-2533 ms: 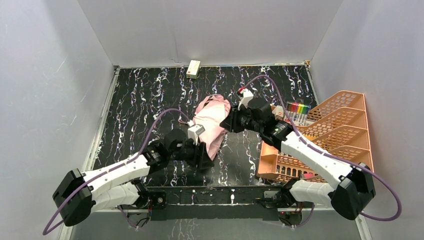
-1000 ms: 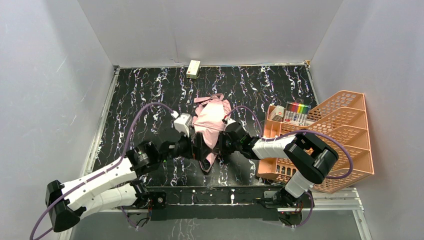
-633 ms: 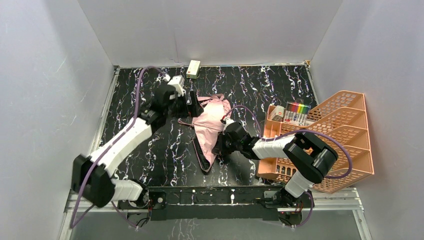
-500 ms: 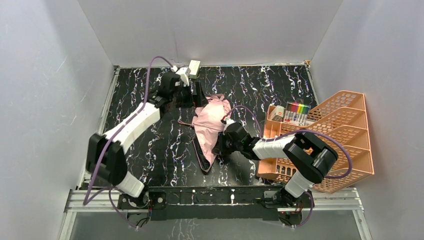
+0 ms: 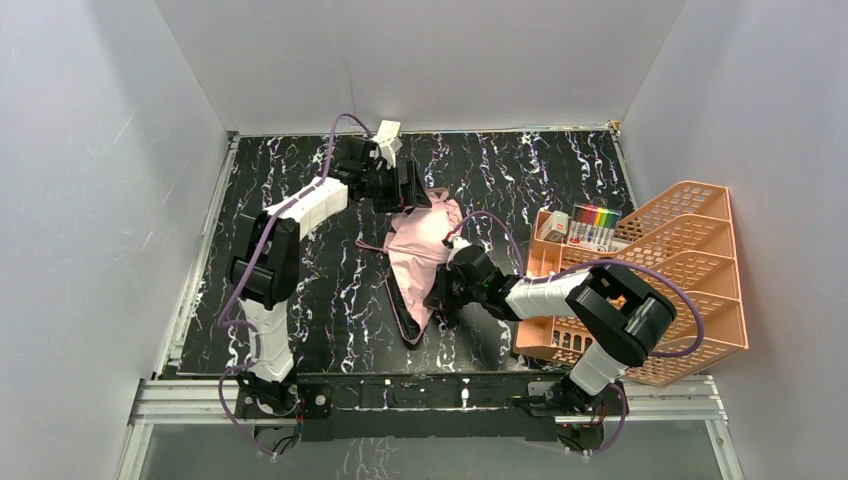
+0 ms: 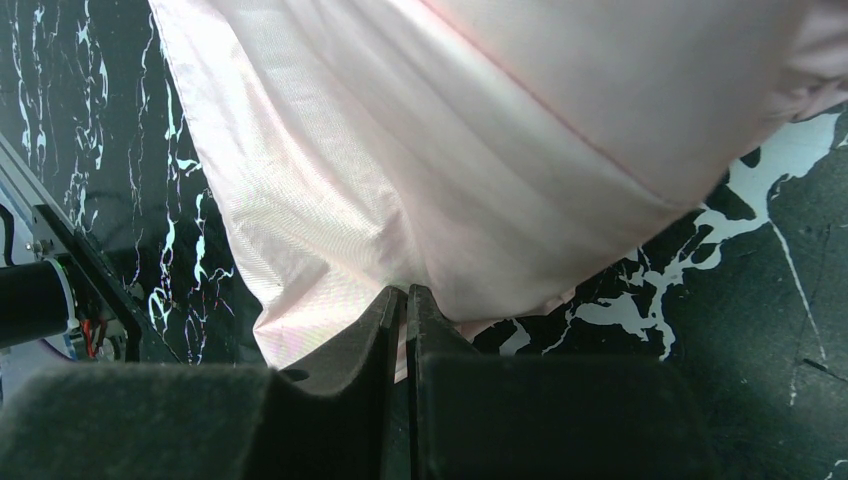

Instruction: Put away the umbrella

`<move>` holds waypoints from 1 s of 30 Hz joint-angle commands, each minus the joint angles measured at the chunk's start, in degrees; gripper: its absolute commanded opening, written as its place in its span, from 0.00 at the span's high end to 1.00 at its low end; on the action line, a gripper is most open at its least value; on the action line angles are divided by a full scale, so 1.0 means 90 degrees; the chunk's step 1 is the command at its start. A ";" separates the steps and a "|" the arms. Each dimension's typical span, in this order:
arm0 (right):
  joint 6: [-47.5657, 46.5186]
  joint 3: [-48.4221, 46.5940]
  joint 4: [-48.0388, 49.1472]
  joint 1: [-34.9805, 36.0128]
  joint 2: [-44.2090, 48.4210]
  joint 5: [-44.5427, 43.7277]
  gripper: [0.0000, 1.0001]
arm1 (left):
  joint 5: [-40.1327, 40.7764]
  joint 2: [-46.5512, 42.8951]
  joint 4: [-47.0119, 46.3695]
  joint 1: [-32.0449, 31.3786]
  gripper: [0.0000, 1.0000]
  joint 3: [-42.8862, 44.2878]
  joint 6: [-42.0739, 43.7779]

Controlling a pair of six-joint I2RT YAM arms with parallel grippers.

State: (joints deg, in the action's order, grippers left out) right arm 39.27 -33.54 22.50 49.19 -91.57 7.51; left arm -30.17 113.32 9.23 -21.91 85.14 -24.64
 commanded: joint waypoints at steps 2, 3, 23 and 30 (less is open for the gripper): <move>-0.0022 0.0168 -0.0320 0.0024 -0.0006 0.0015 0.84 | -0.0997 0.0167 -0.0303 -0.0007 0.02 0.0508 -0.0093; -0.0029 0.0163 -0.0317 0.0029 -0.0011 0.0015 0.84 | -0.1114 0.0232 -0.0362 -0.0009 0.02 0.0548 -0.0119; -0.0035 0.0181 -0.0332 0.0029 -0.0051 0.0045 0.84 | -0.2345 0.0350 -0.1984 0.0003 0.27 0.0681 -0.0797; -0.0027 0.0196 -0.0332 0.0033 -0.0040 0.0036 0.84 | -0.2385 0.0130 -0.2071 0.0003 0.44 0.0688 -0.0822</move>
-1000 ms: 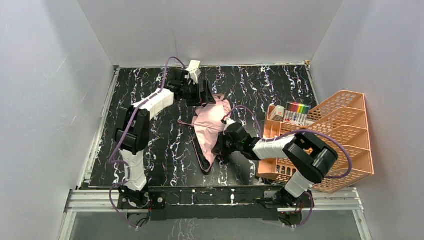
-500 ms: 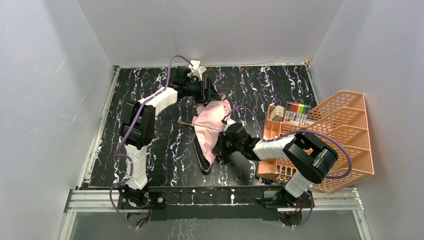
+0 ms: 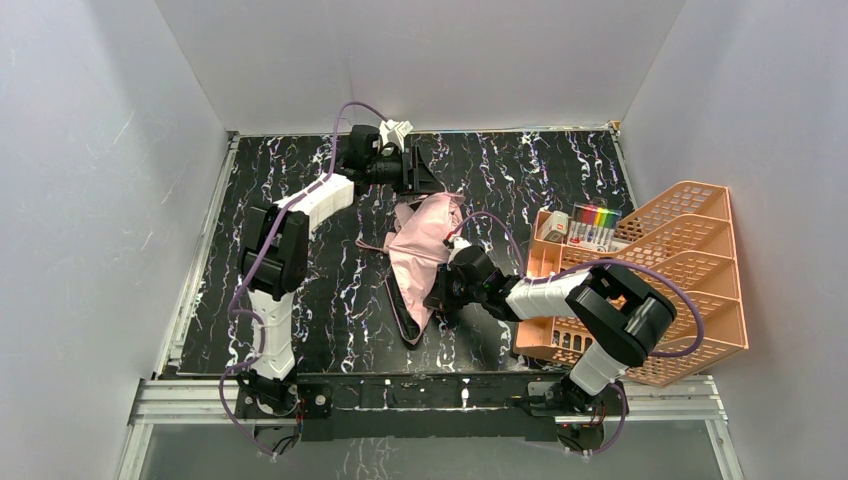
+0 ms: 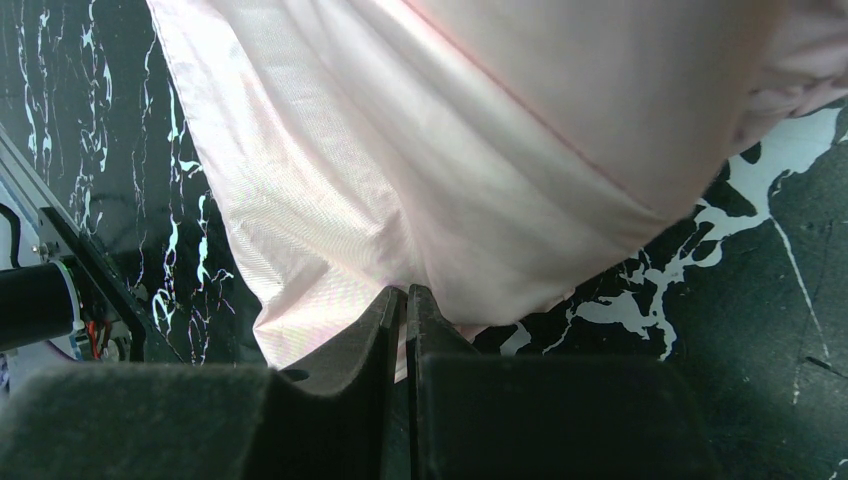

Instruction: Put away the umbrella

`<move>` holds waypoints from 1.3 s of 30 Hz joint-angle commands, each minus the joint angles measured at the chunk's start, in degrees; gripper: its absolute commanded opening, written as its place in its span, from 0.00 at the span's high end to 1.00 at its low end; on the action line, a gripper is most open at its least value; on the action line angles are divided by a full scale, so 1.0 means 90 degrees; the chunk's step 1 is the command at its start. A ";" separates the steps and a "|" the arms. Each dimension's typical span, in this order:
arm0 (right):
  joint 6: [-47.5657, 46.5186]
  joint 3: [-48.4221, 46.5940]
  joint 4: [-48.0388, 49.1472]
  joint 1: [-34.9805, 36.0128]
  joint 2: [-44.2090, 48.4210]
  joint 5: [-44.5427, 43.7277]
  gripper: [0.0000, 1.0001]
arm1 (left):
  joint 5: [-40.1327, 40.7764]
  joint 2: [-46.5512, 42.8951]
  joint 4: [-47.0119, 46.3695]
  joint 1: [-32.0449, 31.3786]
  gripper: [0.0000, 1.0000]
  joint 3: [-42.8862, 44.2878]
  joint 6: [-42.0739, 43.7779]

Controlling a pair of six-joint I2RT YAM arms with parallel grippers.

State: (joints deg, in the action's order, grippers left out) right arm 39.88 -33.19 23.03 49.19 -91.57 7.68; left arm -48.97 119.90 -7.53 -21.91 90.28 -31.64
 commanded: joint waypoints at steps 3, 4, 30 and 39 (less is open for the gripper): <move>-0.0086 0.0163 -0.0381 0.0032 -0.0050 0.0025 0.84 | -0.0293 -0.0630 -0.0154 0.0003 0.53 0.0110 -0.0016; -0.0085 0.0162 -0.0375 0.0031 -0.0050 0.0030 0.84 | -0.0305 -0.0644 -0.0116 0.0003 0.56 0.0115 0.0010; -0.0048 0.0203 -0.0361 0.0033 0.0010 0.0025 0.84 | -0.0552 -0.0762 0.1060 0.0003 0.46 -0.0170 0.0778; -0.0074 0.0201 -0.0390 0.0033 0.0032 0.0026 0.84 | -0.0217 -0.0981 0.0194 0.0012 0.79 -0.0243 0.0256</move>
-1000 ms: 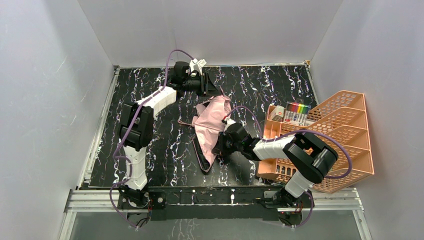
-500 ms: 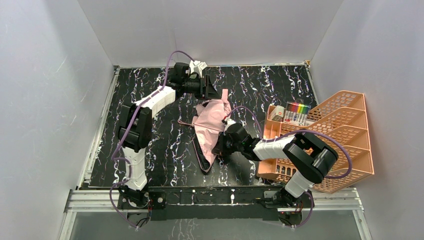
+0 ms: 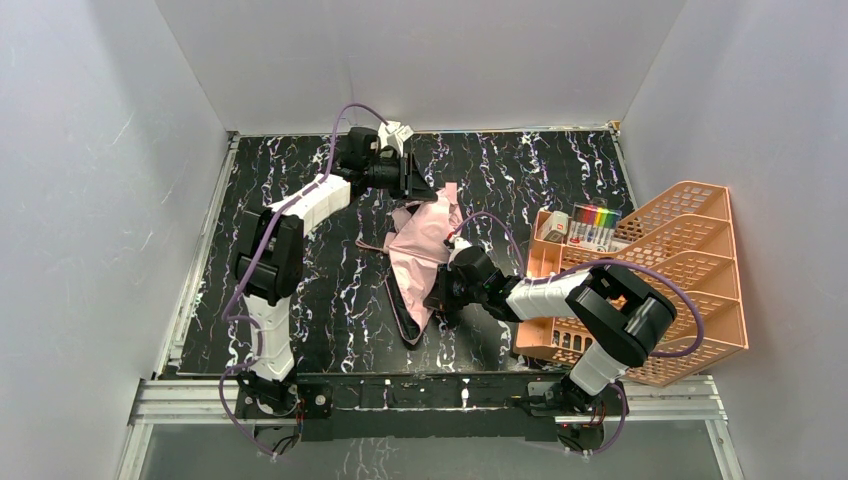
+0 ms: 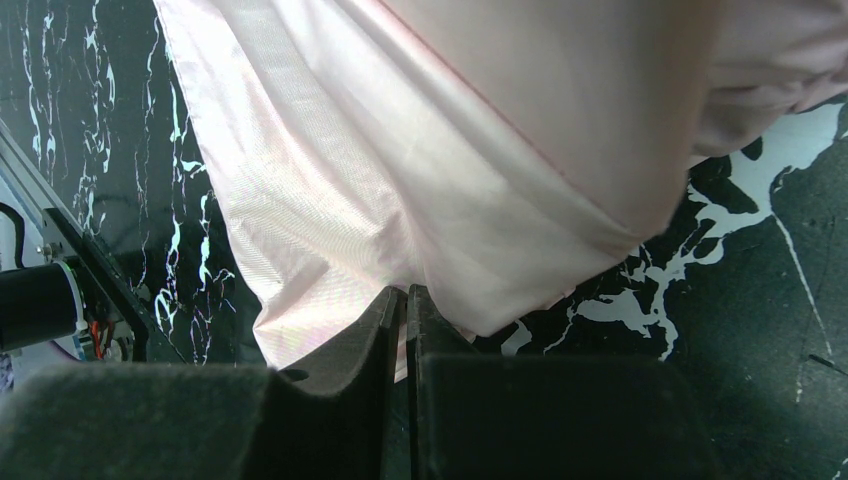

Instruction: Put away the umbrella

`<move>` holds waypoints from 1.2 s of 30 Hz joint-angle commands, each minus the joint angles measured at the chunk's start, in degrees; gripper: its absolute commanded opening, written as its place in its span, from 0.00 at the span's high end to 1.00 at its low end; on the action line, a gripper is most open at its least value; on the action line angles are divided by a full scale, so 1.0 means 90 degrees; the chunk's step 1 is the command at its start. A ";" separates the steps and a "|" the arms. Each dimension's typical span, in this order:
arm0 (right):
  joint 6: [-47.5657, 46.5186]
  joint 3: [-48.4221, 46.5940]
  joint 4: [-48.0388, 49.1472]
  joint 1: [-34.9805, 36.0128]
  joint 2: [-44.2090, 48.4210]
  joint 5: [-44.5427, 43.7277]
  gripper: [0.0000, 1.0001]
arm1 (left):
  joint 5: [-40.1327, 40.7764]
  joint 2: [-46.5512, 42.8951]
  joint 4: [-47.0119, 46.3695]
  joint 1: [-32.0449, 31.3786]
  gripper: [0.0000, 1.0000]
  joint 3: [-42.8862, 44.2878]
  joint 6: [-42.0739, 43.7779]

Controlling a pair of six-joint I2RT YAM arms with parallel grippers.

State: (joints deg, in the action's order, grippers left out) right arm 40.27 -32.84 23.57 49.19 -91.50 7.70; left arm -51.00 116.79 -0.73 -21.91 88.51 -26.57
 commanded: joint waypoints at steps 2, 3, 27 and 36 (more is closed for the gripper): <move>-0.0119 0.0163 -0.0460 0.0033 0.0038 0.0023 0.84 | 0.0081 -0.0747 -0.0741 0.0013 0.87 -0.0071 -0.0410; -0.0119 0.0163 -0.0466 0.0033 0.0045 0.0023 0.84 | 0.0103 -0.0811 -0.0811 0.0013 0.91 -0.0085 -0.0437; -0.0357 -0.0648 -0.3306 -0.0082 0.3441 -0.1607 0.56 | 0.1162 -0.5015 -0.0926 -0.0713 0.93 -0.3909 -0.0069; -0.0532 -0.1295 -0.3861 -0.0229 0.3672 -0.2013 0.56 | 0.2072 -0.6276 -0.1176 -0.1704 0.91 -0.5707 -0.0496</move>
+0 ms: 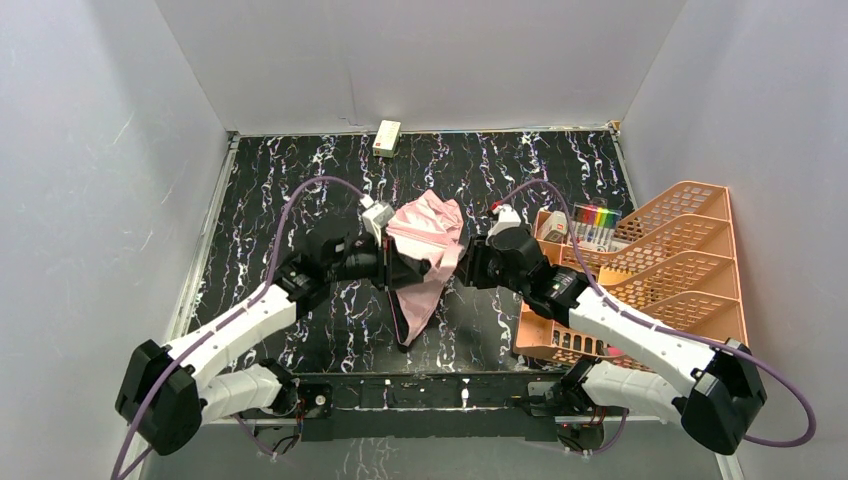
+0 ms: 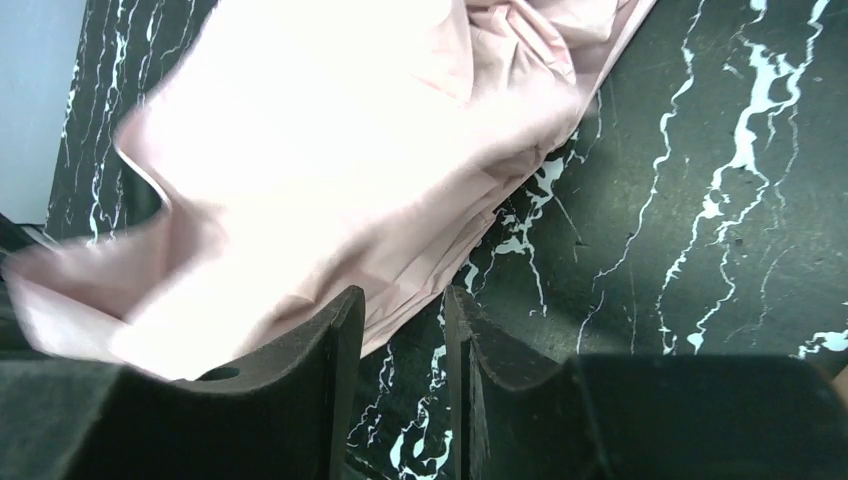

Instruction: Put away the umbrella

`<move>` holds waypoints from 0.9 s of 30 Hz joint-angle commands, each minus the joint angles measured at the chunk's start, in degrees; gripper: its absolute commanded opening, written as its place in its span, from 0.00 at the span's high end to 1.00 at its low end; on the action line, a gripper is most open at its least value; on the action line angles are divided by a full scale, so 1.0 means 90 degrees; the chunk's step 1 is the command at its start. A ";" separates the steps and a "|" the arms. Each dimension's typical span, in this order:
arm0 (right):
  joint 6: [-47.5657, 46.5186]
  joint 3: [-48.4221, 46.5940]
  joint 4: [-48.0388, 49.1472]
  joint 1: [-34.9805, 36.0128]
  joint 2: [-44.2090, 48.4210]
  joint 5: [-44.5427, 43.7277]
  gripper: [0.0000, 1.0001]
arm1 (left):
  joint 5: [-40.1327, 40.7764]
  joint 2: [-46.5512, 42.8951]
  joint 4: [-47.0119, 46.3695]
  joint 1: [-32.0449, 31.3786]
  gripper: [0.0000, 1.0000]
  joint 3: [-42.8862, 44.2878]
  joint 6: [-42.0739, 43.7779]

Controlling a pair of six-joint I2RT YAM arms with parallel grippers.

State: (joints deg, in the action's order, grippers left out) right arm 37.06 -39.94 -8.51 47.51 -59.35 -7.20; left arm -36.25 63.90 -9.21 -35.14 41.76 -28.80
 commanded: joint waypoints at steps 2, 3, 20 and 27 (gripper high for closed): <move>-0.0199 -0.0604 -0.0385 -0.0044 0.0121 -0.0436 0.56 | 0.0563 -0.0595 -0.0291 -0.0359 0.92 -0.0891 -0.0370; -0.0201 -0.0642 -0.0429 -0.0044 0.0151 -0.0481 0.56 | 0.0621 -0.0685 -0.0294 -0.0405 0.93 -0.1030 -0.0412; -0.1340 -0.1432 0.0259 -0.0055 -0.0924 0.2209 0.60 | 0.1185 -0.1103 -0.0558 -0.1209 0.95 -0.2389 -0.0853; -0.0782 -0.1052 0.1534 -0.0035 -0.1843 0.3065 0.64 | 0.1281 -0.1097 -0.0646 -0.1241 0.91 -0.2648 -0.0867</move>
State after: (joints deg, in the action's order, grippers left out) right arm 27.55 -50.68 -4.40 47.05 -73.54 13.63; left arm -25.21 55.18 -13.34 -45.76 18.90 -36.36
